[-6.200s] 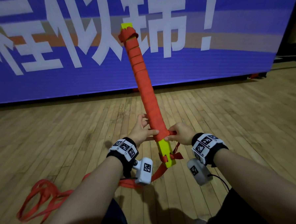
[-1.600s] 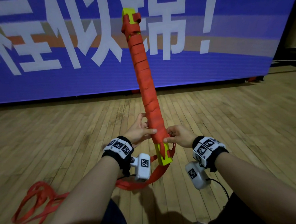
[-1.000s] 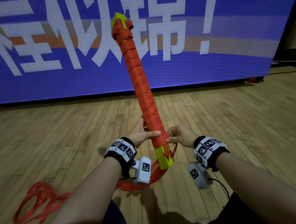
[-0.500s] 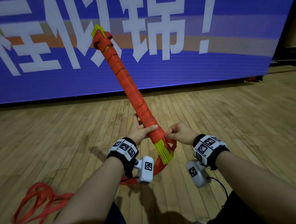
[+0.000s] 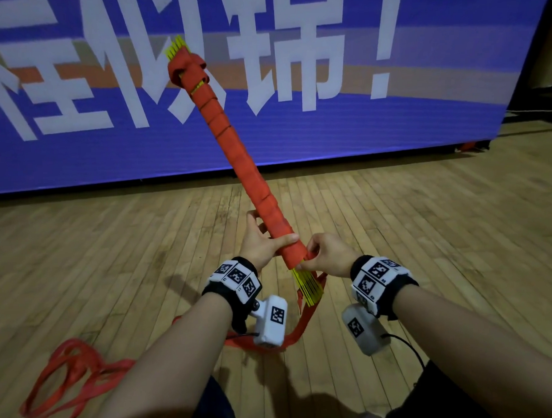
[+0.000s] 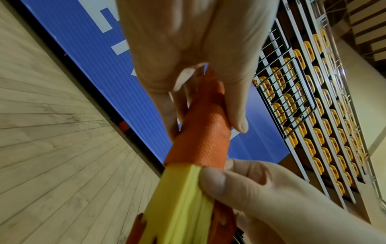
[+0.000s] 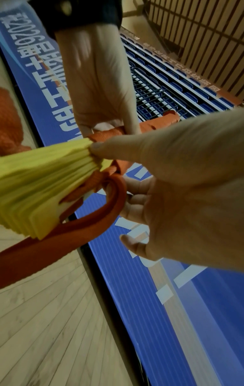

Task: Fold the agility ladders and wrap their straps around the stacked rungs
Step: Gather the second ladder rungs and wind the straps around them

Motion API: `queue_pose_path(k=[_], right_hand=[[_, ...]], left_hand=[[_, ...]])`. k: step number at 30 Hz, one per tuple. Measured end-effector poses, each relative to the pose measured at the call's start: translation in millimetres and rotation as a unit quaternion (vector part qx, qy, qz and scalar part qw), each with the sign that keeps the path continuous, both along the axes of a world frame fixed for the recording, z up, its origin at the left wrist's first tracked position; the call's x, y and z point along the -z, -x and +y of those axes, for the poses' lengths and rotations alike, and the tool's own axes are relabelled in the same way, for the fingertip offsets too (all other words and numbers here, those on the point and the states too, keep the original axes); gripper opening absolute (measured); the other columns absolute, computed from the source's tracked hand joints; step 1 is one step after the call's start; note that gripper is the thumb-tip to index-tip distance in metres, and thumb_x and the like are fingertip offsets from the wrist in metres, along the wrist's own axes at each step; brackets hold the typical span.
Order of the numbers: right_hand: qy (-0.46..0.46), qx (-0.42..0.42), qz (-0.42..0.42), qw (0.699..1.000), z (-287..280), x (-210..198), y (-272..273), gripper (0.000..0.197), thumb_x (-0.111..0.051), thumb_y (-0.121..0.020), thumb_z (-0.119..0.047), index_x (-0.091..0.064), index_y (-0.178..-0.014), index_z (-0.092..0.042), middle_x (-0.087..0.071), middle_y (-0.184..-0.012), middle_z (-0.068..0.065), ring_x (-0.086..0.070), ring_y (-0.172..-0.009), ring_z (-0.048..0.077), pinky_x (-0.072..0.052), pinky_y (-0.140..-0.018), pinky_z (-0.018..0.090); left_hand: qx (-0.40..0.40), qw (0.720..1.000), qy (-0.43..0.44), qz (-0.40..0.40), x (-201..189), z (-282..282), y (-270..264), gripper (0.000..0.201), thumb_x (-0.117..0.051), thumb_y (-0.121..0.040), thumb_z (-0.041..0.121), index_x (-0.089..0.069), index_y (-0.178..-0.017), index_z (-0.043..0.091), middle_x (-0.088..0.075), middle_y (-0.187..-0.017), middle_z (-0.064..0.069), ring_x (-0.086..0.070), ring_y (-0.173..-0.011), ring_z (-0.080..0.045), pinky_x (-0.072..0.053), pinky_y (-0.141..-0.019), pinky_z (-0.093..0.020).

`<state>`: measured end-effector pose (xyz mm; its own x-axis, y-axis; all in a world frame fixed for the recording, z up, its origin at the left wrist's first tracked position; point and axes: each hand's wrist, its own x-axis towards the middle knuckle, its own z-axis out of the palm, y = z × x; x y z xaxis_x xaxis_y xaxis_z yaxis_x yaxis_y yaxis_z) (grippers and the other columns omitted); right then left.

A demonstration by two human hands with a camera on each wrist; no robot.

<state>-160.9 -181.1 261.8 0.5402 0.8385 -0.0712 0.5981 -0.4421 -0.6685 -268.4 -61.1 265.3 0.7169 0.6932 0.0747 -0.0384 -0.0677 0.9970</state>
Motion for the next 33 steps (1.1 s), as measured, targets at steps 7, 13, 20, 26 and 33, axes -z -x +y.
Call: queue_pose_path(k=[7,13,20,26,33], right_hand=[[-0.016,0.005,0.010,1.000,-3.3,-3.4,-6.8,0.029,-0.081,-0.071,-0.032,-0.054,-0.074,-0.021,-0.061,-0.078,-0.001,-0.061,-0.082,0.019,-0.049,-0.089,0.047],[-0.017,-0.001,0.011,1.000,-3.8,-1.1,-7.5,0.026,-0.080,-0.073,-0.031,-0.056,-0.075,-0.021,-0.064,-0.082,0.002,-0.061,-0.081,0.018,-0.052,-0.084,0.042],[0.009,-0.006,0.011,1.000,-8.2,-6.4,-13.9,0.022,-0.076,-0.078,-0.031,-0.057,-0.075,-0.020,-0.065,-0.084,0.002,-0.061,-0.083,0.017,-0.051,-0.080,0.034],[0.020,-0.027,-0.001,0.999,-3.6,-8.4,-7.5,0.031,-0.079,-0.073,-0.037,-0.052,-0.072,-0.023,-0.056,-0.075,-0.005,-0.054,-0.074,0.011,-0.046,-0.076,0.031],[0.018,-0.021,-0.022,0.999,-3.3,-6.6,-8.9,0.027,-0.078,-0.074,-0.038,-0.055,-0.069,-0.024,-0.058,-0.072,-0.006,-0.057,-0.077,0.015,-0.047,-0.088,0.043]], left_hand=[[0.078,0.997,0.024,0.016,-0.2,6.5,3.6,0.073,-0.067,-0.078,-0.013,-0.025,-0.126,0.022,-0.052,-0.119,-0.012,-0.060,-0.098,-0.016,-0.055,-0.076,-0.031],[0.079,0.996,0.022,0.020,0.8,7.1,3.0,0.073,-0.068,-0.078,-0.012,-0.026,-0.126,0.025,-0.055,-0.115,-0.013,-0.061,-0.103,-0.026,-0.055,-0.085,-0.042],[0.032,0.999,0.007,0.027,5.5,0.6,-2.5,0.077,-0.075,-0.076,0.000,-0.028,-0.132,0.024,-0.048,-0.124,-0.005,-0.055,-0.114,-0.029,-0.050,-0.095,-0.052],[-0.005,0.999,0.043,0.000,5.0,2.4,-2.2,0.080,-0.077,-0.076,0.004,-0.031,-0.138,0.024,-0.050,-0.119,-0.008,-0.058,-0.107,-0.025,-0.056,-0.082,-0.043],[0.027,0.999,0.038,0.011,3.8,4.9,-1.9,0.083,-0.076,-0.075,0.002,-0.025,-0.138,0.021,-0.056,-0.122,-0.015,-0.061,-0.104,-0.021,-0.057,-0.070,-0.029]])
